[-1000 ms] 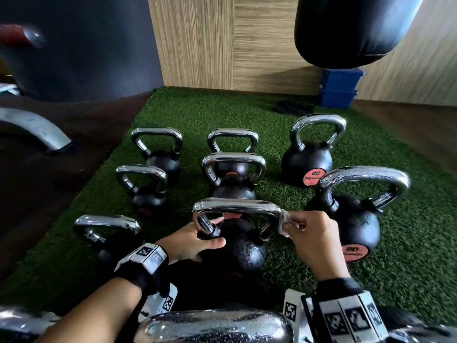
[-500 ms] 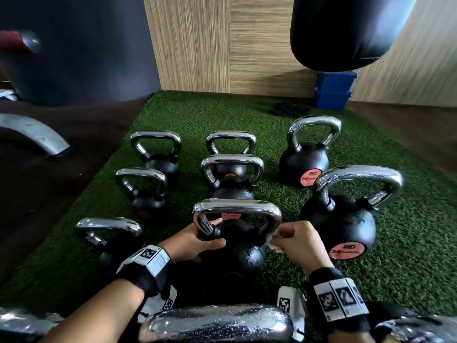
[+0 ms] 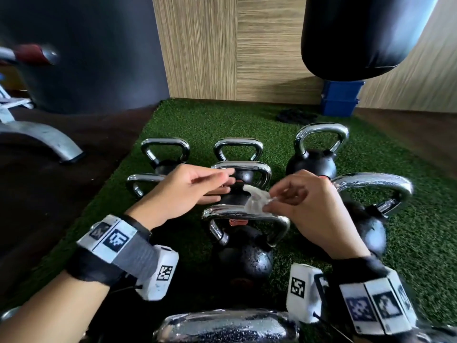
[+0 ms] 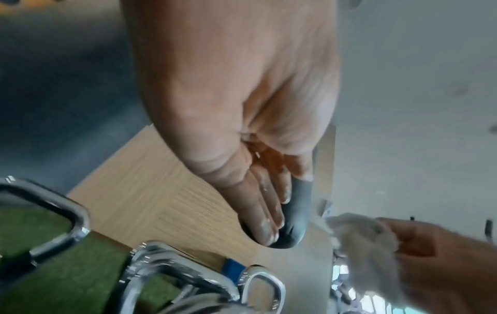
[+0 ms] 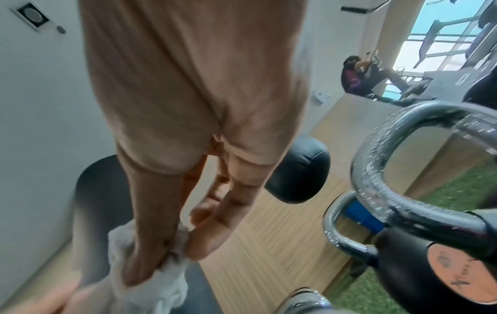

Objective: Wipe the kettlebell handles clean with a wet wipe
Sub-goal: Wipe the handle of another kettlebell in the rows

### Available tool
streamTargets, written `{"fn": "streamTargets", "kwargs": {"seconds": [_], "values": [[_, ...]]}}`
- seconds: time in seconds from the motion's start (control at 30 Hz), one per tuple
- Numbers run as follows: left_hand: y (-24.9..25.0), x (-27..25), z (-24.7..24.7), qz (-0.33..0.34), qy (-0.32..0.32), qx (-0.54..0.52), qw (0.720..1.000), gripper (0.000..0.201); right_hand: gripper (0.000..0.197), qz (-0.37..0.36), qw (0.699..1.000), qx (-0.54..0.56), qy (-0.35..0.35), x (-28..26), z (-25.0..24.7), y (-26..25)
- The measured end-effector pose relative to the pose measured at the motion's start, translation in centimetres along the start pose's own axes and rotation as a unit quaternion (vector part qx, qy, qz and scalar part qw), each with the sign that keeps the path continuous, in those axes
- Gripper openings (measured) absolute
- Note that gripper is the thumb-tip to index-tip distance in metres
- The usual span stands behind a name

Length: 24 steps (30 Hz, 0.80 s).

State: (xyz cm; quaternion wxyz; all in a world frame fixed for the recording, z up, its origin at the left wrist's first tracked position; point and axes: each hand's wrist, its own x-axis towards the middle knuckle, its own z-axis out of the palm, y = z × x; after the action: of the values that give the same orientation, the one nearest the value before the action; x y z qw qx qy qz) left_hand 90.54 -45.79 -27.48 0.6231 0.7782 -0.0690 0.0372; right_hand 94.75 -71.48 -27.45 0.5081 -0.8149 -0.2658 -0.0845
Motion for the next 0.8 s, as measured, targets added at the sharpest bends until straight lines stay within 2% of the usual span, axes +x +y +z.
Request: {"fn": "streamTargets", "kwargs": {"seconds": [0.1,0.2,0.37,0.47,0.57,0.63,0.67,0.73,0.8], "values": [[1.2,0.3,1.1,0.023,-0.050,0.024,0.998,0.033,0.024,-0.044,0.998,0.031,-0.011,1.0,0.8,-1.1],[1.1,0.5,1.3,0.038,-0.040,0.044,0.998,0.038,0.029,-0.069,0.997,0.042,0.010,1.4,1.0,-1.3],[0.5,1.2,1.9,0.036,-0.025,0.002,0.999,0.035,0.037,-0.085,0.995,-0.021,0.048,2.2,1.4,-0.6],[0.4,1.6,1.9,0.055,-0.011,0.003,0.998,0.030,0.034,-0.094,0.995,-0.012,0.027,2.4,1.8,-0.4],[0.0,1.7,1.5,0.060,-0.030,0.020,0.998,0.025,0.030,-0.099,0.994,0.030,-0.029,1.8,1.3,0.6],[-0.5,1.5,1.1,0.058,-0.032,0.064,0.996,0.023,0.038,-0.075,0.996,0.030,-0.040,1.1,0.7,2.4],[-0.8,1.4,0.8,0.056,-0.024,0.100,0.993,0.022,0.042,-0.053,0.998,0.012,-0.022,0.6,0.6,3.6],[-1.3,1.0,0.6,0.055,0.009,0.183,0.981,0.022,0.049,0.025,0.999,-0.041,0.022,-0.5,0.5,6.3],[-1.6,0.7,1.1,0.075,0.041,0.246,0.965,0.022,0.060,0.127,0.990,-0.067,-0.005,-1.6,1.2,8.8]]}}
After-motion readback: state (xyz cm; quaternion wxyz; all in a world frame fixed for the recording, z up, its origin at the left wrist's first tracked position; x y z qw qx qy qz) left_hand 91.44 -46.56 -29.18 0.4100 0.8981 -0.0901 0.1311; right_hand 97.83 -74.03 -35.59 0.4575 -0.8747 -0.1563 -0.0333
